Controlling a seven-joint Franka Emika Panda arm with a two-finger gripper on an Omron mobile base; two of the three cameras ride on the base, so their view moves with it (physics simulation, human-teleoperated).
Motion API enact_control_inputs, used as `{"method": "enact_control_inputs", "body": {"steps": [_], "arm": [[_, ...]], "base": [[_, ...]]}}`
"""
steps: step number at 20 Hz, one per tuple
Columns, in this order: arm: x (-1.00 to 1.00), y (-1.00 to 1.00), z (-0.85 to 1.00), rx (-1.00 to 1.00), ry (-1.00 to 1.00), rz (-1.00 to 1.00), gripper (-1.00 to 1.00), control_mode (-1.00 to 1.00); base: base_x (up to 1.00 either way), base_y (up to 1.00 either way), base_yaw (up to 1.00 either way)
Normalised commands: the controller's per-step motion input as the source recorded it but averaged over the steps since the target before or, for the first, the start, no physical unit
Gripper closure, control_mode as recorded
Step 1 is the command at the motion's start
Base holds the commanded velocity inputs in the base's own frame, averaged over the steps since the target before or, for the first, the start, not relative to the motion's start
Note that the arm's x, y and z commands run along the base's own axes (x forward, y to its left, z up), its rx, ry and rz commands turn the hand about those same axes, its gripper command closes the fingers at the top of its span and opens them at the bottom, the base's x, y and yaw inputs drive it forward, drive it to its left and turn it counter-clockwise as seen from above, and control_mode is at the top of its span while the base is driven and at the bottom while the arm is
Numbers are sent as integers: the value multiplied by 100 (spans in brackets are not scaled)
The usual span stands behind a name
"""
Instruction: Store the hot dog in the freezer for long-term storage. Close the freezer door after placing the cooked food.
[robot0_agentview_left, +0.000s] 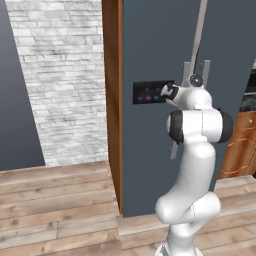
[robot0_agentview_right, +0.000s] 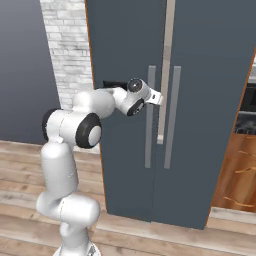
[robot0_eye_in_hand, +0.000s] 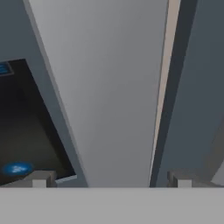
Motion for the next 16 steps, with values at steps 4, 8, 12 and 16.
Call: {"method": "enact_control_inputs", "body": {"steps": [4,8,12,16], "arm": [[37,-7,1,0,11,2,-100,-100],[39,-1,0,0,7,1,-100,-100],[44,0,0,0,7,0,-100,-100],[51,0,6,0,10,0,-100,-100]], "base": [[0,0,0],[0,0,0],[0,0,0],[0,0,0]]}}
